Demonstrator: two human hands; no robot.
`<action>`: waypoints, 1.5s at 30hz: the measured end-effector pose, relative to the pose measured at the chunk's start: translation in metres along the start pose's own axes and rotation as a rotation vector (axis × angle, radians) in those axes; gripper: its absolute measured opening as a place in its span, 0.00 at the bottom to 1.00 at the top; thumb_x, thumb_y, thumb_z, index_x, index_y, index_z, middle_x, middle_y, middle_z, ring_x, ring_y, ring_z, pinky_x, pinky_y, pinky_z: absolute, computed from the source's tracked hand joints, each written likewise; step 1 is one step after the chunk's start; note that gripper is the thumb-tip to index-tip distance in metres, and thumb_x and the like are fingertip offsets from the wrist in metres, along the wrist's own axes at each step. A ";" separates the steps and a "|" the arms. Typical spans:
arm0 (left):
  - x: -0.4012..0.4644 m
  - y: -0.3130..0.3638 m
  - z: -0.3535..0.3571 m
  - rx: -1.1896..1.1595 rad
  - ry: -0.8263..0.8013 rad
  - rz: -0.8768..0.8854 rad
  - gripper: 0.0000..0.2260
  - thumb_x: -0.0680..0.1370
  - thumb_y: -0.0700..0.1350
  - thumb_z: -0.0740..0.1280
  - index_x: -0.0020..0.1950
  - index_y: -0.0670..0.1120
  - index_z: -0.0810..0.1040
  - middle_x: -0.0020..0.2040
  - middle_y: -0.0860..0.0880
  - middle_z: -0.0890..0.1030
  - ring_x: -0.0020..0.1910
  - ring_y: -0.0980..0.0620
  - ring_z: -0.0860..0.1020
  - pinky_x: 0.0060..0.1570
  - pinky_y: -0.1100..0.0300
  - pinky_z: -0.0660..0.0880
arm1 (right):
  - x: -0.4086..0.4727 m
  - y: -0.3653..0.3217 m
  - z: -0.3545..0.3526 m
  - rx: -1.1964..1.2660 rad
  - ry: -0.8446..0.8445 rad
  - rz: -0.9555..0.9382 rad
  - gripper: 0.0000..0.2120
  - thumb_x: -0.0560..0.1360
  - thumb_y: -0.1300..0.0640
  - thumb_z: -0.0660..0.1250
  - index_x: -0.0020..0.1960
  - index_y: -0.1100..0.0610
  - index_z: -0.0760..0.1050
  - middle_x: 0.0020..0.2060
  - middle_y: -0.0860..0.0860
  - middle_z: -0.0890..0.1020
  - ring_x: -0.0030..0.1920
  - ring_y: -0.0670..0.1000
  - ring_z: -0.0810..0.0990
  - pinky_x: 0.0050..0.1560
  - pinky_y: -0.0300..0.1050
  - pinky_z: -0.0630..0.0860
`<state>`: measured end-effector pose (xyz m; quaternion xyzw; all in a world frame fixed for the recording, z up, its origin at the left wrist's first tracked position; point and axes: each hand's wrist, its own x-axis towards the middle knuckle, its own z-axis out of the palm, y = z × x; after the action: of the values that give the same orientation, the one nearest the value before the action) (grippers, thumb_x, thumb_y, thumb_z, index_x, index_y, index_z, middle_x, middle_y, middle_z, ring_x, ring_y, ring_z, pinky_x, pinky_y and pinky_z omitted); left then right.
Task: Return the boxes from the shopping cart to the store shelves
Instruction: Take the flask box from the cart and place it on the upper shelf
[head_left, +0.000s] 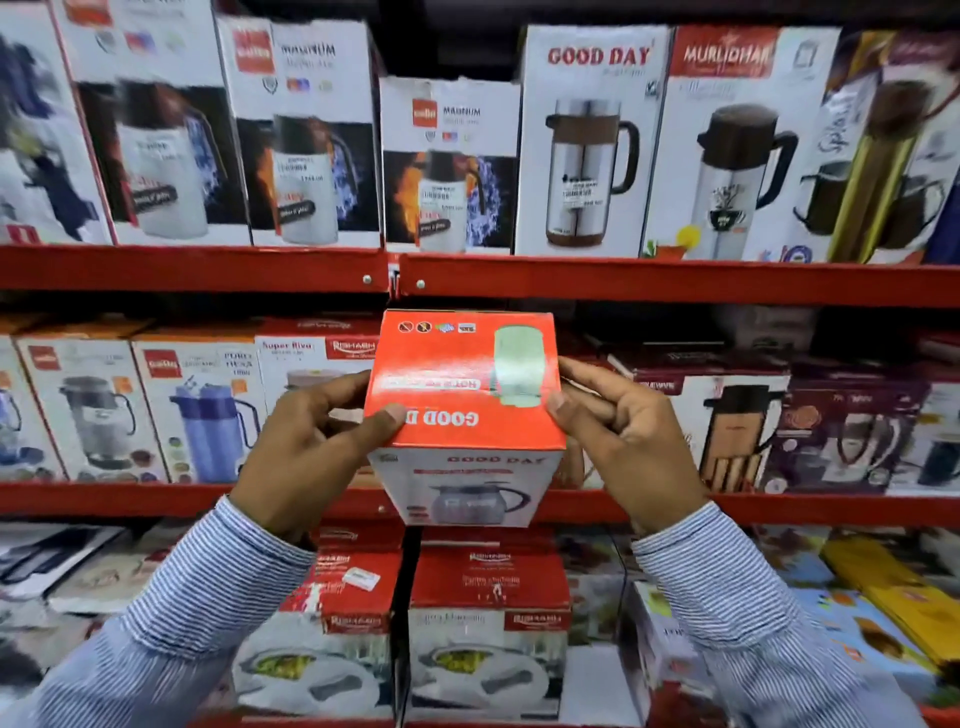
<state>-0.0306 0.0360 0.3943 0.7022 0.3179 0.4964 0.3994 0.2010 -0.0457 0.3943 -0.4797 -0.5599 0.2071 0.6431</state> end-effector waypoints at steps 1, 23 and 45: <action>0.005 -0.001 -0.003 -0.003 0.006 0.005 0.13 0.76 0.39 0.68 0.60 0.47 0.81 0.50 0.48 0.88 0.46 0.46 0.86 0.49 0.49 0.83 | 0.005 -0.001 0.003 -0.004 -0.003 -0.005 0.17 0.74 0.60 0.68 0.62 0.52 0.76 0.52 0.51 0.85 0.53 0.47 0.84 0.57 0.48 0.80; 0.072 -0.034 -0.008 0.117 -0.002 0.003 0.12 0.76 0.45 0.69 0.60 0.49 0.81 0.52 0.51 0.86 0.47 0.51 0.85 0.51 0.51 0.81 | 0.069 0.033 0.020 -0.164 -0.005 0.063 0.19 0.75 0.57 0.67 0.66 0.55 0.73 0.55 0.54 0.84 0.54 0.49 0.84 0.59 0.52 0.79; 0.121 -0.070 0.045 0.428 0.019 -0.032 0.39 0.71 0.52 0.73 0.77 0.46 0.58 0.74 0.44 0.69 0.70 0.45 0.70 0.71 0.50 0.67 | 0.140 0.086 0.037 -0.928 -0.166 0.025 0.25 0.78 0.50 0.54 0.74 0.54 0.60 0.56 0.59 0.81 0.63 0.62 0.73 0.65 0.54 0.70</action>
<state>0.0457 0.1602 0.3786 0.7612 0.4309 0.4176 0.2460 0.2307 0.1203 0.3916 -0.7051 -0.6369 -0.0196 0.3111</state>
